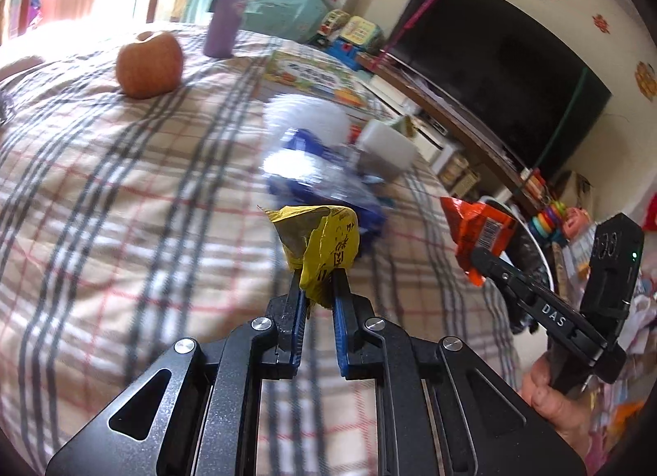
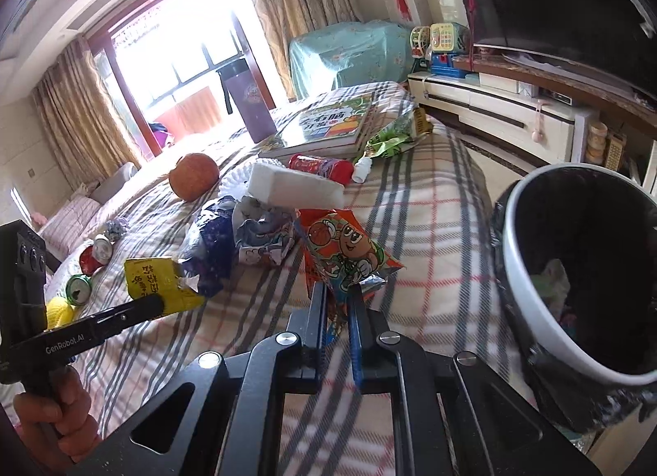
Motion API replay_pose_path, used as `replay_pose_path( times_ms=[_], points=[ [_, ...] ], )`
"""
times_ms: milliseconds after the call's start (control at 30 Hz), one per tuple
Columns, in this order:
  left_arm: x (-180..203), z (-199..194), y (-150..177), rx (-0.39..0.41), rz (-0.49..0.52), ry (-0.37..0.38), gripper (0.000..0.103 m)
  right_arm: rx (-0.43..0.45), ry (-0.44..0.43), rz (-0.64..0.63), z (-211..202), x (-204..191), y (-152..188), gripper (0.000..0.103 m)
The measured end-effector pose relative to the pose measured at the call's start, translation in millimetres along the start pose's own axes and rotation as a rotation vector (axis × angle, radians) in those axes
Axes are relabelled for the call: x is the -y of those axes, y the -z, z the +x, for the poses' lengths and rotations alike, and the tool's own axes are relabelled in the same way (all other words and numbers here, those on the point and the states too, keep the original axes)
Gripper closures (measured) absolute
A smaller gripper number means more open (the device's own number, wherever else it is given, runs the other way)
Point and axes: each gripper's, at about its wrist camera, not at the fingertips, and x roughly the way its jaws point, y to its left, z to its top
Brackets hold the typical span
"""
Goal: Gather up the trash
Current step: 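Carry both bags over the bin and open both tools to drop them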
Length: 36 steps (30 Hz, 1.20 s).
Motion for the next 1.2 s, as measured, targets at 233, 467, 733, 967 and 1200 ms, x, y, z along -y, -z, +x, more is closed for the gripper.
replay_pose_path(
  times_ms=[233,467,733,967,1200],
  points=[
    [38.1,6.3,7.8,-0.034,0.074,0.054,0.092,0.016,0.012,0.015,-20.7,12.6,5.9,0.094],
    [65.8,16.4,8.2,-0.056,0.116,0.088,0.092,0.041,0.044,0.053,-42.5,37.1,9.7,0.094],
    [101.2,24.4,4.4,-0.064,0.162,0.129,0.092,0.083,0.078,0.086,-68.0,58.3,9.3,0.094],
    [130.3,33.5,0.1,-0.067,0.212,0.159,0.092,0.106,0.111,0.105,-83.5,76.3,8.2,0.094],
    [153.5,45.1,-1.2,-0.085,0.246,0.184,0.092,0.114,0.147,0.137,-93.6,97.0,7.8,0.094]
  ],
)
